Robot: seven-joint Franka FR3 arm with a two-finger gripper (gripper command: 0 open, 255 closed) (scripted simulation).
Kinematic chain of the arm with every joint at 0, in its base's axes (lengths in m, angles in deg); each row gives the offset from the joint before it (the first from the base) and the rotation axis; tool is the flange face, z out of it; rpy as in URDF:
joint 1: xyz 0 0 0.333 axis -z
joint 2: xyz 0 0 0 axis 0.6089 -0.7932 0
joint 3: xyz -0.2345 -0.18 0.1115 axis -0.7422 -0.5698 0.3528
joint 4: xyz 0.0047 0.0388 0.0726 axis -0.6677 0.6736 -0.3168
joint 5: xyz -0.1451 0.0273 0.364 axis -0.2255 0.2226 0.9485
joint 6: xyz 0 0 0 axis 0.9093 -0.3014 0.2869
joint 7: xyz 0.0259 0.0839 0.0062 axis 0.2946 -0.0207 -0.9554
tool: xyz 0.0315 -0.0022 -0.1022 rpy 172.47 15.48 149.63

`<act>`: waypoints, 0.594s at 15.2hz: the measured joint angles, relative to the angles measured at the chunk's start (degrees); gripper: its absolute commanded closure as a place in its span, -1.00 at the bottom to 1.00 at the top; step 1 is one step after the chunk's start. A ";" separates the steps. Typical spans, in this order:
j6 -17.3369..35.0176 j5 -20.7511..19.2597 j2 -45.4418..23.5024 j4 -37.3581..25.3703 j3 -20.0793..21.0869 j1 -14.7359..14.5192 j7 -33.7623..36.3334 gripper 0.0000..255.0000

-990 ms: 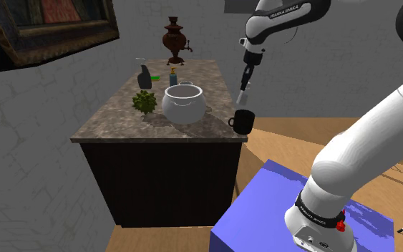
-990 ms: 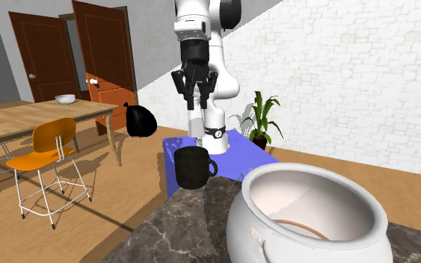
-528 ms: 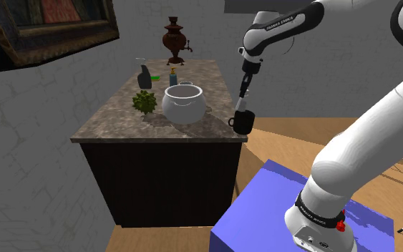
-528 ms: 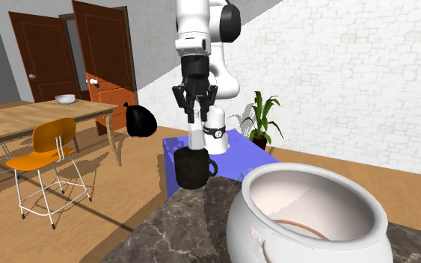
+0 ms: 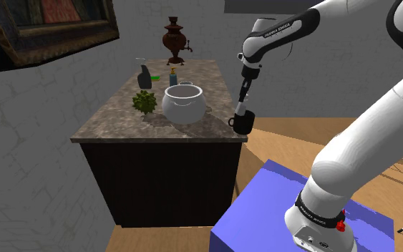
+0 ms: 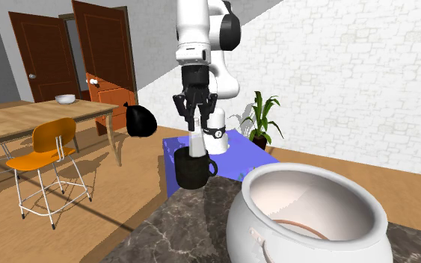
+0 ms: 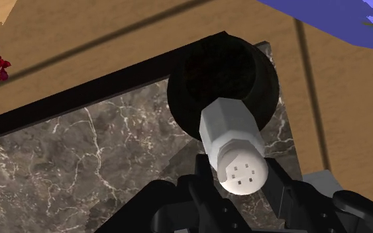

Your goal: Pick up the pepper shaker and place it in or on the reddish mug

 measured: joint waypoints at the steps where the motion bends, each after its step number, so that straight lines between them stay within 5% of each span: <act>1: 0.02 0.00 -0.01 0.01 0.00 0.00 0.00 1.00; 2: 0.03 0.00 -0.01 0.01 0.00 0.00 0.00 1.00; 3: 0.03 0.00 -0.01 0.01 0.00 0.00 0.00 -1.00; 9: 0.04 0.01 -0.02 0.01 0.00 0.00 0.00 -1.00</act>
